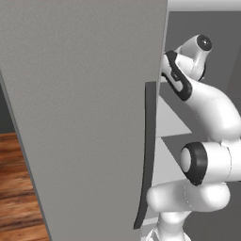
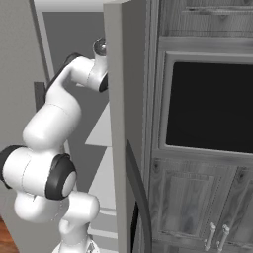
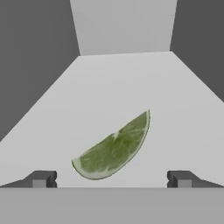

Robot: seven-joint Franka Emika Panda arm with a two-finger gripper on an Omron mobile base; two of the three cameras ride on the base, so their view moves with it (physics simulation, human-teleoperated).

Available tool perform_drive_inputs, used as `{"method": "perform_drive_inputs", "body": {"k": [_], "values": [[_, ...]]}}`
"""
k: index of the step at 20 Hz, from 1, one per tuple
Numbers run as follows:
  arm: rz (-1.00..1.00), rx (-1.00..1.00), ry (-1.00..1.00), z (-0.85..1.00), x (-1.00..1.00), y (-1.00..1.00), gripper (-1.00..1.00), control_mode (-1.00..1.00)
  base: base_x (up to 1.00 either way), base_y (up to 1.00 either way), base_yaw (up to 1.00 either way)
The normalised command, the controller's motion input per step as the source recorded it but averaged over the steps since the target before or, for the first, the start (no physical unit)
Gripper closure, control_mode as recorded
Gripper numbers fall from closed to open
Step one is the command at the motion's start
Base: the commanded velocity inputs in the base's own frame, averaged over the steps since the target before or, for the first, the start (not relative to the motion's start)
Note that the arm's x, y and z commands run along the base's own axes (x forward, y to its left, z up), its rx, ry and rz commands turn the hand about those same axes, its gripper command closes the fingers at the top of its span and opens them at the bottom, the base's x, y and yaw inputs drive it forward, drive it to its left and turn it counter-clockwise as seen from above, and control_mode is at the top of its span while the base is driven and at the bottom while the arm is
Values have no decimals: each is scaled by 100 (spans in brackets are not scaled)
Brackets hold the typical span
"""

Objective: Take the lemon wedge, broccoli, and lemon from the freezer and place them in the bowl on the counter.

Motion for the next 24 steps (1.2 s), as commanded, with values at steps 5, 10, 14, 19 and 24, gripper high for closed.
{"method": "perform_drive_inputs", "body": {"k": [5,10,14,19,24], "values": [[0,0,0,-5,28,0,-100,-100,0,0,0],[0,0,0,0,32,0,-100,-100,0,0,0],[1,0,0,-2,26,-1,-100,-100,0,0,0],[0,0,0,-9,18,-1,-100,-100,0,0,0],[0,0,0,-10,10,-7,100,-100,0,0,0]]}}
